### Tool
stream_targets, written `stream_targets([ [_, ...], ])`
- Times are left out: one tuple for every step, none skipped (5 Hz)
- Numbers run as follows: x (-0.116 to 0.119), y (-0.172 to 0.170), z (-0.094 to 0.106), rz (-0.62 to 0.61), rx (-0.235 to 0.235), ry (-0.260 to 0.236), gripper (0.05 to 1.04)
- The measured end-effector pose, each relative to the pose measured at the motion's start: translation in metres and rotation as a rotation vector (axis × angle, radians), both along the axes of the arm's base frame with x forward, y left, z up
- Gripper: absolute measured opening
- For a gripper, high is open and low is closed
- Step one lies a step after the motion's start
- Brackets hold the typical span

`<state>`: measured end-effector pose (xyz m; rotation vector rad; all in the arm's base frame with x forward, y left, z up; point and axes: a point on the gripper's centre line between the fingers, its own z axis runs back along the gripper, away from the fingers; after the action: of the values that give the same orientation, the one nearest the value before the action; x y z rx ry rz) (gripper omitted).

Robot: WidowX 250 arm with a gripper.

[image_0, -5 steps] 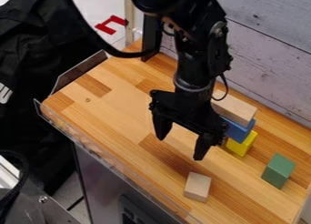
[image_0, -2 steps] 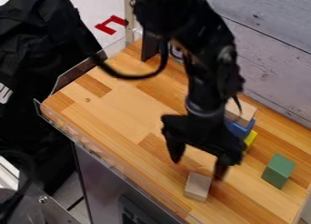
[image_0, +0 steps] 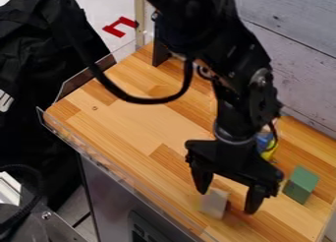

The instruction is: Put the block at the top of the tower

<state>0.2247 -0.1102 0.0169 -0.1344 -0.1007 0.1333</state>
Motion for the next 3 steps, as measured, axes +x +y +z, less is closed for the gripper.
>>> stream_targets([
  [0.0007, 0.0000, -0.0092, 0.019, 0.038, 0.048, 0.999],
  [0.0064, 0.0010, -0.0118, 0.067, 0.070, 0.071, 0.999],
  [0.0082, 0.0029, -0.0121, 0.114, 0.078, 0.068, 0.999],
])
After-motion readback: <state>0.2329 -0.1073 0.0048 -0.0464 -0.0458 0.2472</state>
